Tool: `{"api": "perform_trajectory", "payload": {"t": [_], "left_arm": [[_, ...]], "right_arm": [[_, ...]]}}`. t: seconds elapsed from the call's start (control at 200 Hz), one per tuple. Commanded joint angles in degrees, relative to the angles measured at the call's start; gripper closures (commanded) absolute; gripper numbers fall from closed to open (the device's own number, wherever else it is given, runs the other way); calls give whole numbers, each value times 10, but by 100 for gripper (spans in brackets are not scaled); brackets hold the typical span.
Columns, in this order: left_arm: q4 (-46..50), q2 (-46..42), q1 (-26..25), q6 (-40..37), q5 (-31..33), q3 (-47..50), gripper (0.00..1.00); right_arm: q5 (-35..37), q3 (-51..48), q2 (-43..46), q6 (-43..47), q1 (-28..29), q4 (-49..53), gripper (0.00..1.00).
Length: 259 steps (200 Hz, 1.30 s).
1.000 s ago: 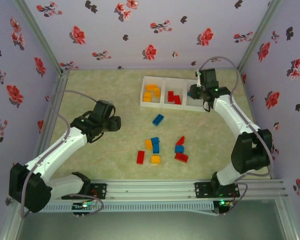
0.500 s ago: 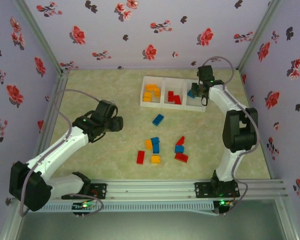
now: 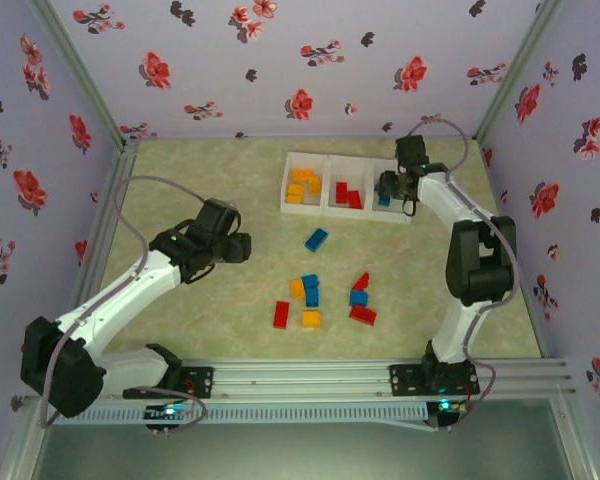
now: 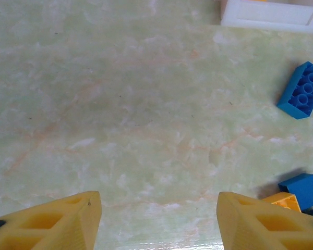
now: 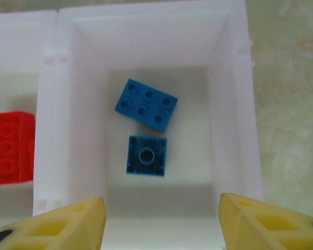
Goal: Sort the legos into containers by color
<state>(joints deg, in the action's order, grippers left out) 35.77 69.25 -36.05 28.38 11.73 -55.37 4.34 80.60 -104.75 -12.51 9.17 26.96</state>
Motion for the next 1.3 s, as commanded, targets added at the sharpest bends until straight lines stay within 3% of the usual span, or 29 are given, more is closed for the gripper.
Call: {"api": "perform_trajectory", "payload": {"t": [0.0, 0.23, 0.55, 0.98, 1.29], "left_arm": [[6, 10, -12, -4, -3, -23, 39], [13, 28, -41, 4, -3, -27, 39], [51, 29, -113, 76, -14, 15, 39], [27, 49, -219, 191, -43, 72, 36], [-47, 120, -259, 216, -71, 80, 32]], "right_arm": [[-1, -35, 60, -8, 8, -7, 40], [11, -121, 134, -21, 52, -24, 40], [1, -188, 190, -44, 117, -25, 40], [9, -215, 199, -61, 161, -18, 40], [8, -234, 205, -71, 177, -23, 40]]}}
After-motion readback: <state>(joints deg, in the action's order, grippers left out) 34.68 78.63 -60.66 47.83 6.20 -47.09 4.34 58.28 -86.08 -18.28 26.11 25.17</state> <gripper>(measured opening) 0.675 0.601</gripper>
